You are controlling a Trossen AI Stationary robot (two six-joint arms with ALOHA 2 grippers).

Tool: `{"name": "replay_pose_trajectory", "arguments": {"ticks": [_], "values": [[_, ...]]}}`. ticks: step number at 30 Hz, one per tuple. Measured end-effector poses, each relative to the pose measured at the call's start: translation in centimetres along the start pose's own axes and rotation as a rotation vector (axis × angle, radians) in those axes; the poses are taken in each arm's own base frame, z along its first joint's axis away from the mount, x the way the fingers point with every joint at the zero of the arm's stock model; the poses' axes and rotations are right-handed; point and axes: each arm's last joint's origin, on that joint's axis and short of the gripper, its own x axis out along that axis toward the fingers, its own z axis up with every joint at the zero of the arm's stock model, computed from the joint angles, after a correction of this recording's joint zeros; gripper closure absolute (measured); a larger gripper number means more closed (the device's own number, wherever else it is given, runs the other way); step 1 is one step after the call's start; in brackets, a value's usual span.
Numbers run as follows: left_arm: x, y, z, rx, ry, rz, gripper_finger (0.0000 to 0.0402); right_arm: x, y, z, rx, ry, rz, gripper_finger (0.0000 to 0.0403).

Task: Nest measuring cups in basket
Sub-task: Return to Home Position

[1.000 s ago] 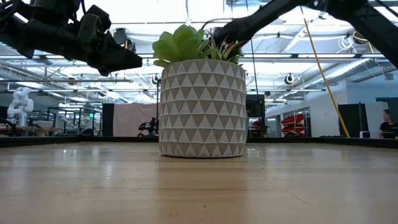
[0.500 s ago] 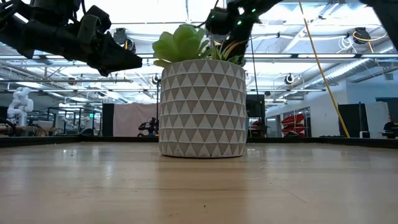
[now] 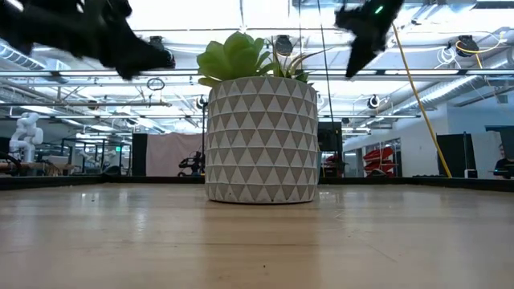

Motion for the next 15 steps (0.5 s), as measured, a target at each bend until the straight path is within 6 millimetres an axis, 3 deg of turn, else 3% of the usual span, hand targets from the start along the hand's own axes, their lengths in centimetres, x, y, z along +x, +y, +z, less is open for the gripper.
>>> {"name": "replay_pose_trajectory", "arguments": {"ticks": [5,8,11,15], "values": [[-3.2,0.5,4.0,0.082,0.153,0.007,0.0284,-5.2,-0.3,-2.7,0.013,-0.168,0.091,0.0403],[-5.2,0.8,5.9,0.097,0.215,0.011,0.0284,-7.3,-0.2,-4.6,0.010,-0.270,0.216,0.0403],[-6.3,0.8,6.5,0.098,0.172,-0.015,0.0284,-8.0,0.0,-7.0,0.018,-0.390,0.309,0.0403],[-6.8,0.8,5.5,0.094,0.074,-0.045,0.0284,-7.2,0.6,-10.4,0.055,-0.587,0.406,0.0403]]}}
